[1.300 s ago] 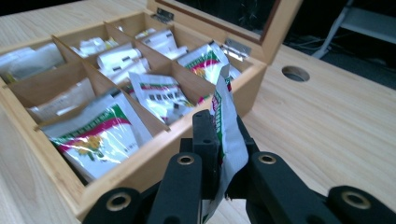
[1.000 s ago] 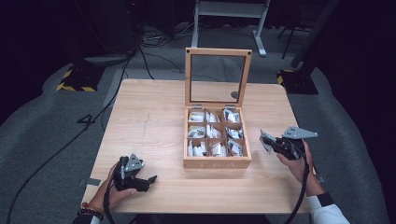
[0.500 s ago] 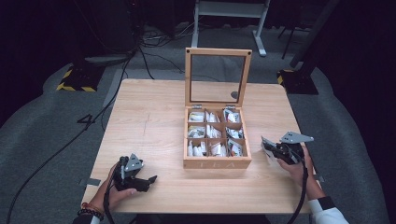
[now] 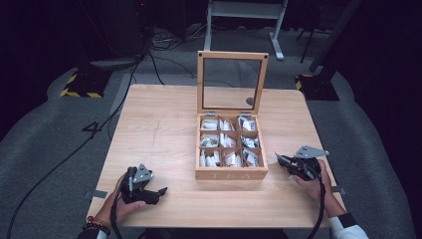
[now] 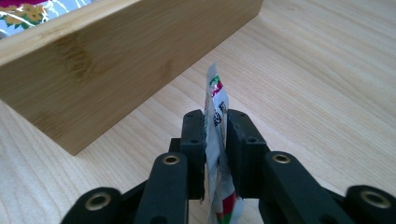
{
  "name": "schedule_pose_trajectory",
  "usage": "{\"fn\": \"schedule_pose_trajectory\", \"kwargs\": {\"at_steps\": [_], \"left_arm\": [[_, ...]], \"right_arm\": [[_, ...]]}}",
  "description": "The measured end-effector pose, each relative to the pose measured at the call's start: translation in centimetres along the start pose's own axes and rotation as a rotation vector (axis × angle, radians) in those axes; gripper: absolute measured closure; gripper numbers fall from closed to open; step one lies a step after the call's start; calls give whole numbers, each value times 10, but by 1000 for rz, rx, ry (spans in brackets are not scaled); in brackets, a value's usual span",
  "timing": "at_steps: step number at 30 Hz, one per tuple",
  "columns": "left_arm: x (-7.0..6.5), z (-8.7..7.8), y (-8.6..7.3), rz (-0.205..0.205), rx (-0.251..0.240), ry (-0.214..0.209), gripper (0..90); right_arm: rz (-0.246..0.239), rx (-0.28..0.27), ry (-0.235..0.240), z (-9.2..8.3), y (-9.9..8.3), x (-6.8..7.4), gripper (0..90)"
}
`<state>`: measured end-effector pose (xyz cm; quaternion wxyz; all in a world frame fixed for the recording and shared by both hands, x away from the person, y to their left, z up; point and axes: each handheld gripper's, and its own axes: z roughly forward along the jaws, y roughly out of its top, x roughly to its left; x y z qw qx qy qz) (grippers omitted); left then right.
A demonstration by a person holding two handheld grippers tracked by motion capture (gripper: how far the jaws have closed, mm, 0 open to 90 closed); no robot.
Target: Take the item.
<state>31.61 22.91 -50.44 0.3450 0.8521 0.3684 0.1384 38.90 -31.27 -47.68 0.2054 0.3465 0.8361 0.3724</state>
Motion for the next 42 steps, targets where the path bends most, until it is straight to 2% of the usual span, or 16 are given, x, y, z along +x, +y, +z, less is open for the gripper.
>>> {"fn": "schedule_pose_trajectory", "kwargs": {"at_steps": [6, 12, 16, 21, 27, 32, 34, 35, 37, 39, 40, 42], "left_arm": [[0, 0, 0, 0, 0, 0, 153], [0, 0, 0, 0, 0, 0, 153], [0, 0, 0, 0, 0, 0, 153], [0, 0, 0, -4, -1, 0, 153], [-1, 0, 0, -6, 0, 3, 153], [-2, 0, 0, -8, 0, 13, 154], [-4, -2, 4, 4, 35, 39, 156], [-5, -3, 5, 3, 45, 38, 161], [-5, -3, 7, 27, 48, 42, 185], [-5, -3, 7, 23, 44, 34, 179], [-1, -5, 9, 7, 21, 3, 175], [5, -6, 13, -14, -14, -3, 181]], "right_arm": [[21, 13, 48, 4, -3, 4, 642], [6, 47, 82, 9, -4, 11, 461], [-17, 71, 82, 12, -4, 15, 362], [-17, 87, 86, 14, -4, 16, 249], [-21, 90, 86, 14, -4, 18, 228], [-5, 67, 87, 11, -3, 16, 235], [2, 68, 83, 10, -3, 13, 247], [9, 62, 81, 9, -2, 12, 252], [19, 48, 68, 7, -2, 8, 271], [39, 29, 51, 4, 0, 3, 286], [51, 17, 48, 2, 2, -1, 292], [64, 4, 36, 0, 4, -6, 305]]}}
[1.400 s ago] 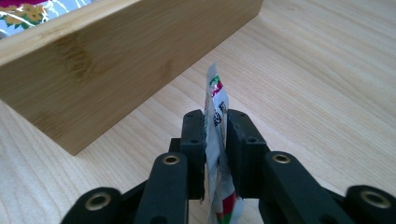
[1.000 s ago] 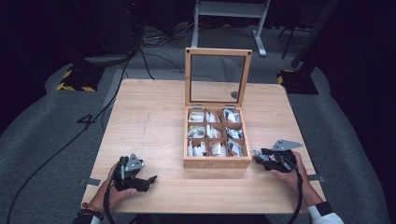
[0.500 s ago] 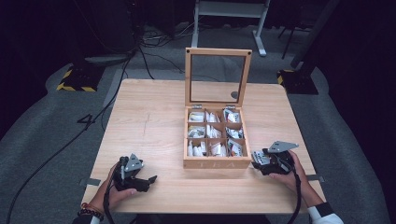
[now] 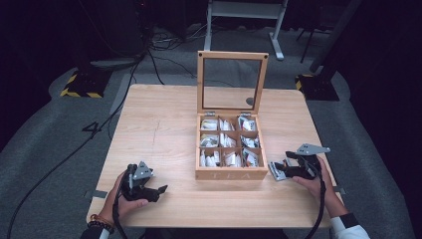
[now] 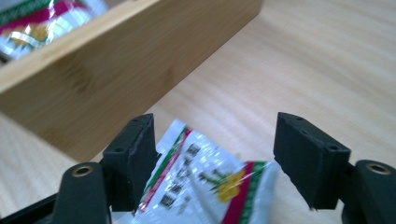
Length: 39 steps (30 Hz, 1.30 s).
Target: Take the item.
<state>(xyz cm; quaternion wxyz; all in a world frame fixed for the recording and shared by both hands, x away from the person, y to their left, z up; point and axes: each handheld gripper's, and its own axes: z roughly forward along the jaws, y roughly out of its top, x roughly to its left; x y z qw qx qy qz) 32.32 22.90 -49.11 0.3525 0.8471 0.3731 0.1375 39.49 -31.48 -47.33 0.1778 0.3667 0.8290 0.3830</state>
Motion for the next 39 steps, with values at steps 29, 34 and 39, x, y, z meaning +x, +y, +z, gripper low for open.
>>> {"fn": "schedule_pose_trajectory", "kwargs": {"at_steps": [29, 34, 39], "left_arm": [[37, 70, 165, -22, -123, 16, 209], [45, 78, 196, -40, -138, 42, 210], [52, 86, 218, -72, -132, 90, 212]], "right_arm": [[64, -145, -1, 27, 119, -46, 383], [84, -151, -6, 36, 136, -52, 377], [93, -149, -19, 46, 151, -56, 352]]}}
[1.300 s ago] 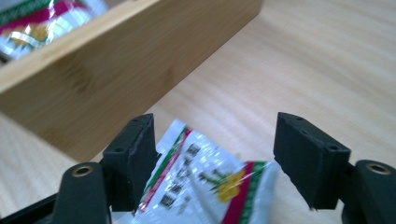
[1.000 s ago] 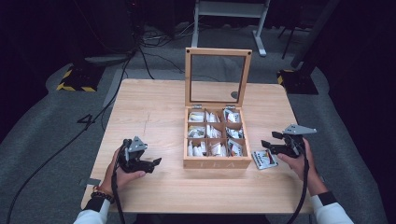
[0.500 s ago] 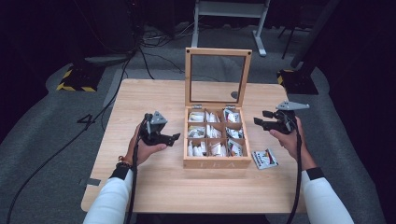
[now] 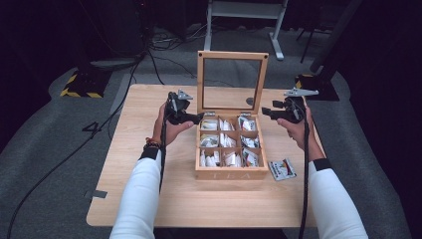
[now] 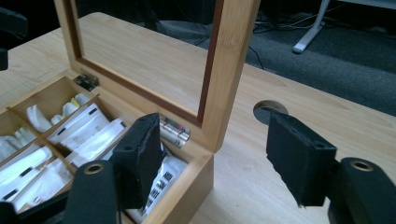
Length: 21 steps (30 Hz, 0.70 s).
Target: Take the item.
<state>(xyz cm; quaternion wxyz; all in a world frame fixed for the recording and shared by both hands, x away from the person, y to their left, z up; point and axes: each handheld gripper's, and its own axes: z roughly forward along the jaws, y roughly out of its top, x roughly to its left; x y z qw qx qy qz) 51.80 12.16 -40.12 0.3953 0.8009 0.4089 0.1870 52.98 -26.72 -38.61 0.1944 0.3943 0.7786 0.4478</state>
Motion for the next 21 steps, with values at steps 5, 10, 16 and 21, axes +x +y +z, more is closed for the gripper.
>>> {"fn": "schedule_pose_trajectory", "kwargs": {"at_steps": [5, 10, 16, 21], "left_arm": [[0, 12, 14, -18, 0, 6, 216], [0, 21, 25, -14, 28, 39, 238], [3, 35, 37, -28, 54, 72, 252], [2, 43, 44, -29, 75, 73, 259]], "right_arm": [[11, 17, -28, 13, 10, -1, 298], [18, 42, -41, 26, 16, -3, 287], [24, 63, -66, 44, 25, 2, 298], [41, 63, -60, 54, 30, 6, 301]]}}
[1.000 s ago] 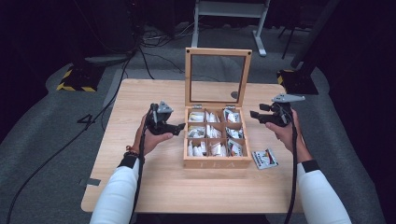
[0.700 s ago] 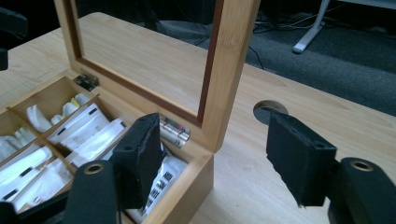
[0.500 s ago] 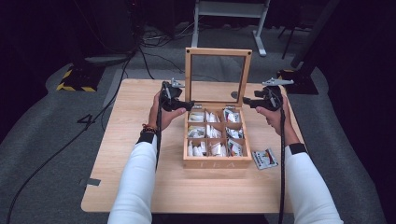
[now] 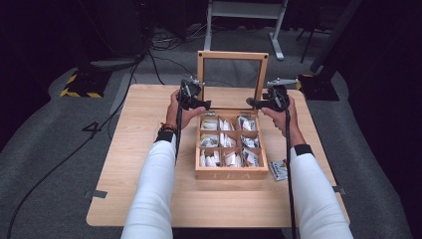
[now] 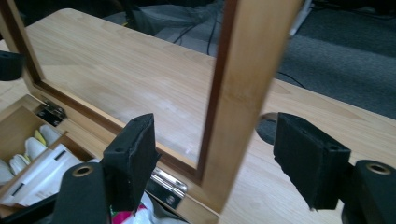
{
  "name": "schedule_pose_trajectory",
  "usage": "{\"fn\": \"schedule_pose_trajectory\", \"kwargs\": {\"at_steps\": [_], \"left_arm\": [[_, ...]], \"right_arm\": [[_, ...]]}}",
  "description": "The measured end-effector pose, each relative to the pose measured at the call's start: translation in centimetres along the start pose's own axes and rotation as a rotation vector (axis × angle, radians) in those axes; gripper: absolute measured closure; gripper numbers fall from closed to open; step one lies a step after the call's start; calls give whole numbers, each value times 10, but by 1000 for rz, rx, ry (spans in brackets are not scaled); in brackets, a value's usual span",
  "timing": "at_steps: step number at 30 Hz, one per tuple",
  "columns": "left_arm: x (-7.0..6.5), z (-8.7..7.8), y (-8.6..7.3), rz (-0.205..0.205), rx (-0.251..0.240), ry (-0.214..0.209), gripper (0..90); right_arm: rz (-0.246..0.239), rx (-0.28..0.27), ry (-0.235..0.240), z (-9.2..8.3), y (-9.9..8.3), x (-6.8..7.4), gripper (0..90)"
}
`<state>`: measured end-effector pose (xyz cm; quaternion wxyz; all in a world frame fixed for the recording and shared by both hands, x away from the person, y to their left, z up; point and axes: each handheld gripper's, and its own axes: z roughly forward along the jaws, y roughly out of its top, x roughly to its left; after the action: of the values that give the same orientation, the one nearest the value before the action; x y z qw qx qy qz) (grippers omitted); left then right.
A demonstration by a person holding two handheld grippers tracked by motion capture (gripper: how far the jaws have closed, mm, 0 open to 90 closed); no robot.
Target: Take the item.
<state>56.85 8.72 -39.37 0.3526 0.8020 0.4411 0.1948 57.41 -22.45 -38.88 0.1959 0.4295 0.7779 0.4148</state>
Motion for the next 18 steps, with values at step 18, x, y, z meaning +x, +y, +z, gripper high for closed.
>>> {"fn": "schedule_pose_trajectory", "kwargs": {"at_steps": [18], "left_arm": [[4, 16, 7, -35, 30, -111, 340]], "right_arm": [[42, -13, 37, 19, 0, 5, 326]]}}
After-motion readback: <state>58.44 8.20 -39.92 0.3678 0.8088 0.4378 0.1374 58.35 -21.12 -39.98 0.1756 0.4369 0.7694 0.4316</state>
